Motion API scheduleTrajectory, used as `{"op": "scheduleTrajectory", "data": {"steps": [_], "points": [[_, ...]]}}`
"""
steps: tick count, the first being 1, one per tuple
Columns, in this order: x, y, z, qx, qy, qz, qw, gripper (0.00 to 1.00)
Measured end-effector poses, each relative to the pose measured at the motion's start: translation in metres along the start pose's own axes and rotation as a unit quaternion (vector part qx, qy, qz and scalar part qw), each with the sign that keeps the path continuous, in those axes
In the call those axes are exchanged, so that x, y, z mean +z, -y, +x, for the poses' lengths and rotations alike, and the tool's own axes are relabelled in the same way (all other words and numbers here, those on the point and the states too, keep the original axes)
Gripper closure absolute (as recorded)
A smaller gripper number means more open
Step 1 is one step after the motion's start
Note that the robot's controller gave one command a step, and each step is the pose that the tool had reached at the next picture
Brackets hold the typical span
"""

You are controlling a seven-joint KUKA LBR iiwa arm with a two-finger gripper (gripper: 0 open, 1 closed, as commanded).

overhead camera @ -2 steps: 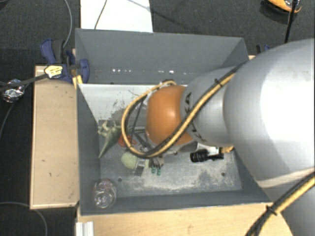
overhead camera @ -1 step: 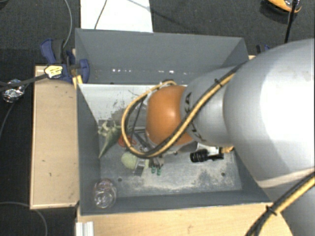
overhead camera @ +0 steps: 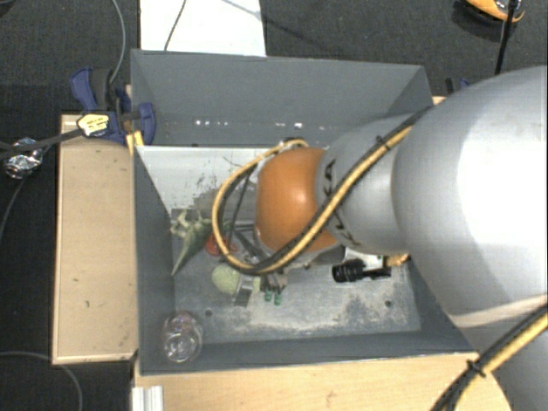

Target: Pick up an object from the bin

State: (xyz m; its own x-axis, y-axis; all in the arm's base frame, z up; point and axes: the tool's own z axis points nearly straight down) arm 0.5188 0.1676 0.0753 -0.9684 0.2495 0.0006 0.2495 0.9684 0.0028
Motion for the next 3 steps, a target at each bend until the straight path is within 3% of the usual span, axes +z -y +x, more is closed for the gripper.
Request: {"op": "scheduleTrajectory", "data": {"steps": [3], "points": [[-0.062,0.0,0.0,0.0,0.0001,0.0,1.0,1.0]]}}
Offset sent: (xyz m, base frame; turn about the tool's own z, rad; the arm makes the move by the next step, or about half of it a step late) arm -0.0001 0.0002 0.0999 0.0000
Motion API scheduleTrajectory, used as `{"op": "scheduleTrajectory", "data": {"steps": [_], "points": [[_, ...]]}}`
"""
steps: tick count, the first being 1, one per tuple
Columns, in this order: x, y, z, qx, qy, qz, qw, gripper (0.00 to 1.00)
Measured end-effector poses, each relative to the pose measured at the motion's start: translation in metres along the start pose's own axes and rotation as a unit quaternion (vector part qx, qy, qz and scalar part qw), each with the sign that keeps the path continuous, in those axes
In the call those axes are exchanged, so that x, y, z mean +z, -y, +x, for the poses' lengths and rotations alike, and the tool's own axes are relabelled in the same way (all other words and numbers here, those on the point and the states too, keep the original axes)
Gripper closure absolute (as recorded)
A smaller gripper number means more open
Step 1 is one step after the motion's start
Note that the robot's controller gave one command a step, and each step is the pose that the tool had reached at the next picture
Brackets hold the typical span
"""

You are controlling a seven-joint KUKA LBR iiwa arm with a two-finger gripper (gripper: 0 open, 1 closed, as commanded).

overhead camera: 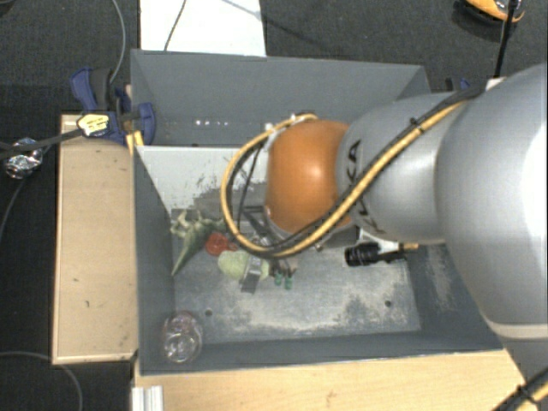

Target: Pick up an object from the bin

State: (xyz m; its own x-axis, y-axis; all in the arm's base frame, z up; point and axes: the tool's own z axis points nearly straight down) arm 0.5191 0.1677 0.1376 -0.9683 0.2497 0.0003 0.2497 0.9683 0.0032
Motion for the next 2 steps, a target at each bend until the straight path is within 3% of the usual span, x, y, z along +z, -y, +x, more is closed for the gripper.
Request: {"op": "scheduleTrajectory", "data": {"steps": [2], "points": [[-0.021,-0.001,-0.0015,0.0,0.0027,-0.002,1.0,1.0]]}}
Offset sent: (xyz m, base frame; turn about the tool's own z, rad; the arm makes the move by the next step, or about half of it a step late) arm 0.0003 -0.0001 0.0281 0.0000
